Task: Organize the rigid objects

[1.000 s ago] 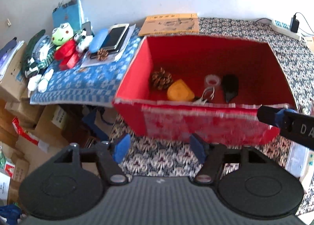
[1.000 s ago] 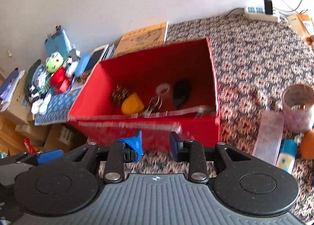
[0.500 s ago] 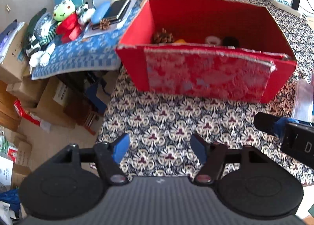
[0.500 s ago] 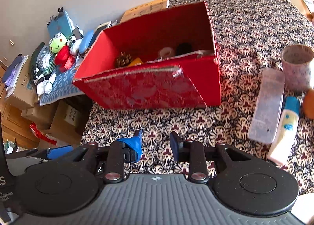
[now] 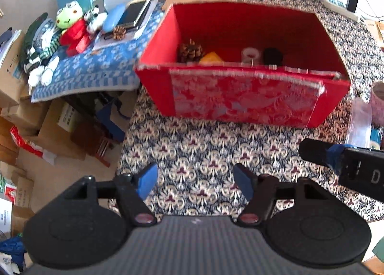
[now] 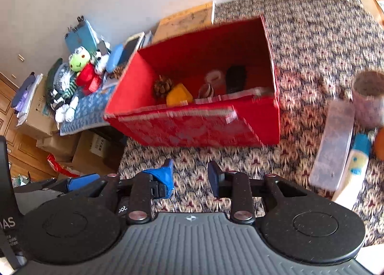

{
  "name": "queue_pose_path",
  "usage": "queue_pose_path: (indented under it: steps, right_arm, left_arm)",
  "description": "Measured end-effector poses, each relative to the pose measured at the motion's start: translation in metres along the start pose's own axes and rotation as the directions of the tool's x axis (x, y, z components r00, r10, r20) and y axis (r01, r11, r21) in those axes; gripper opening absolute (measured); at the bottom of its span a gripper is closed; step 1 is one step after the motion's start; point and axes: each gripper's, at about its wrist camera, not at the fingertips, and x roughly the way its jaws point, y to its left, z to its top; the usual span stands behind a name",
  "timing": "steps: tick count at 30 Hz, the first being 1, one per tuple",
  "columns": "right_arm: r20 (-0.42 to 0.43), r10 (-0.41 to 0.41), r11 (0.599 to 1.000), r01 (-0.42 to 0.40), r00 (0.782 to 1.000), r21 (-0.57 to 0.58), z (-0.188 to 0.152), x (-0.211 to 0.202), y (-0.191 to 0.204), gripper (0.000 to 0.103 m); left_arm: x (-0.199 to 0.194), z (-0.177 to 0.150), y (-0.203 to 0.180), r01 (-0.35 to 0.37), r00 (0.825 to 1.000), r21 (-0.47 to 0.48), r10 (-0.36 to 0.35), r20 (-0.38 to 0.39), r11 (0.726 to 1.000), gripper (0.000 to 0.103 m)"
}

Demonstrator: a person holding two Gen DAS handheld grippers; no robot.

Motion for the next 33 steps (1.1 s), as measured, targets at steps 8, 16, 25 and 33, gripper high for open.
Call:
queue_pose_path:
  steps: [8,16,25,33]
  right_arm:
    - [0.076,-0.025,1.0,0.025,0.997,-0.001,0.028,0.002,0.004,0.015]
    - [0.142,-0.068,0.998,0.069,0.988,-0.002,0.048,0.013,0.006,0.015]
    - [0.186,-0.123,0.992,0.126,0.975,-0.005,0.055,0.034,0.009,0.016]
    - [0.213,-0.173,0.984,0.176,0.962,0.009,0.056,0.043,0.007,0.016]
  left_arm:
    - [-0.008,0.042,0.004,0.024,0.996,0.016,-0.026,0.081,1.0,0.075]
    - [-0.001,0.077,0.007,0.041,0.99,0.046,-0.047,0.134,0.998,0.077]
    - [0.014,0.101,0.012,0.065,0.981,0.068,-0.076,0.18,0.996,0.078]
    - [0.034,0.111,0.013,0.094,0.977,0.105,-0.112,0.18,0.99,0.078]
